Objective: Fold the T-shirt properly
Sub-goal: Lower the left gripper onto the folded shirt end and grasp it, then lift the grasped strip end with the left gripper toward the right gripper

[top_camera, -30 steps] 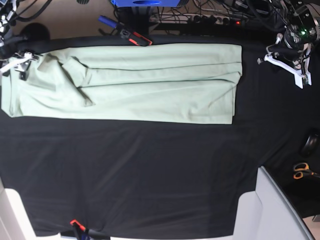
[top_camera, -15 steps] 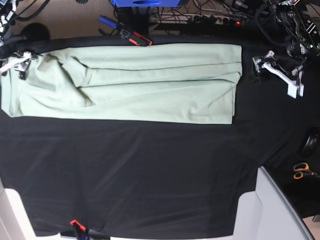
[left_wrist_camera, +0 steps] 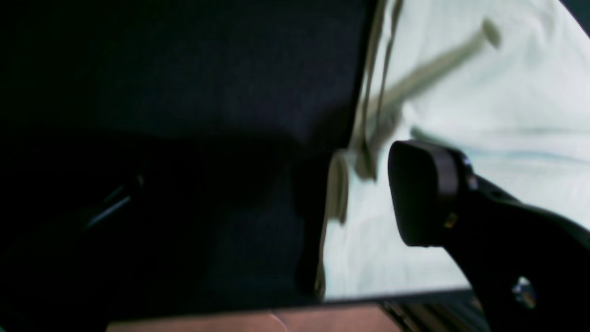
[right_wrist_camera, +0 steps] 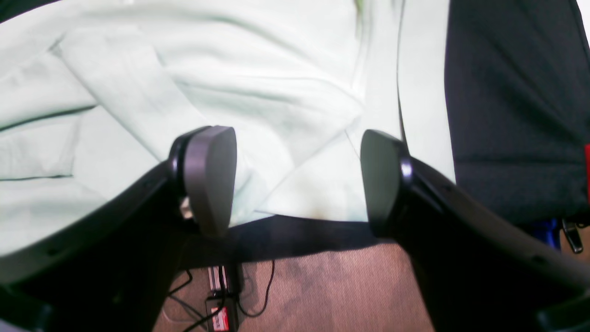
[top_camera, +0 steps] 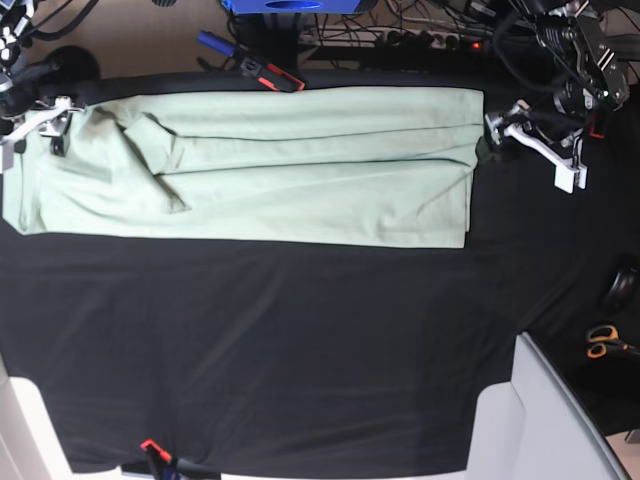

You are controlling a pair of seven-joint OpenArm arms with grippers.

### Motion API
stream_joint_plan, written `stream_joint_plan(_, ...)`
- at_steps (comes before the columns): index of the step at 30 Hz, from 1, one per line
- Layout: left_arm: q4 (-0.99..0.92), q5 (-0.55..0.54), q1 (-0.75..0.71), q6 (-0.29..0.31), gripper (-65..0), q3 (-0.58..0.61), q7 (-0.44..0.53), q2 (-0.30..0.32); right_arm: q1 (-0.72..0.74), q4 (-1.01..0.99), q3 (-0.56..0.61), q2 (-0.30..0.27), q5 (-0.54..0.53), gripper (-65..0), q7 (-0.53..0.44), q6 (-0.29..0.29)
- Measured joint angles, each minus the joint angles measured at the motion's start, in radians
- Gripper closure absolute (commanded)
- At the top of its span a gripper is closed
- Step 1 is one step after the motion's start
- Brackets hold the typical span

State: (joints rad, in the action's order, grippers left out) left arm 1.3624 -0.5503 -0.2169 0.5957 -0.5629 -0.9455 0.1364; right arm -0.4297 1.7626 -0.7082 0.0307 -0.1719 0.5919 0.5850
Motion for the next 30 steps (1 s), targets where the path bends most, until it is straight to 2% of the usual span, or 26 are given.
stream_joint_plan(5, -0.081, -0.009, 0.037, 0.004, -63.5, 0.051, 0.043, 0.019, 0.0, -0.008, 0.0, 0.0, 0.0, -39.8, 0.0, 0.001)
stream_joint_plan(10, -0.091, -0.01, 0.027, -0.008, -63.3, 0.146, 0.157, 0.014, 0.0, -0.039, 0.0, 0.0, -0.001, -39.6, -0.004, 0.0)
stream_joint_plan(14, -0.076, -0.032, 0.014, -0.007, -63.3, 0.206, 0.164, 0.008, 0.0, -0.042, 0.0, 0.0, 0.003, -39.6, -0.001, 0.0)
stream_joint_plan(20, 0.01, -0.038, -0.07, 0.008, -63.3, 0.211, 0.15, -0.031, 0.002, -0.042, 0.0, 0.0, 0.003, -39.6, -0.001, 0.001)
stream_joint_plan(30, 0.011, -0.035, -0.065, 0.008, -63.2, 0.209, 0.142, -0.039, 0.002, -0.042, 0.0, 0.0, 0.003, -39.6, 0.0, 0.001)
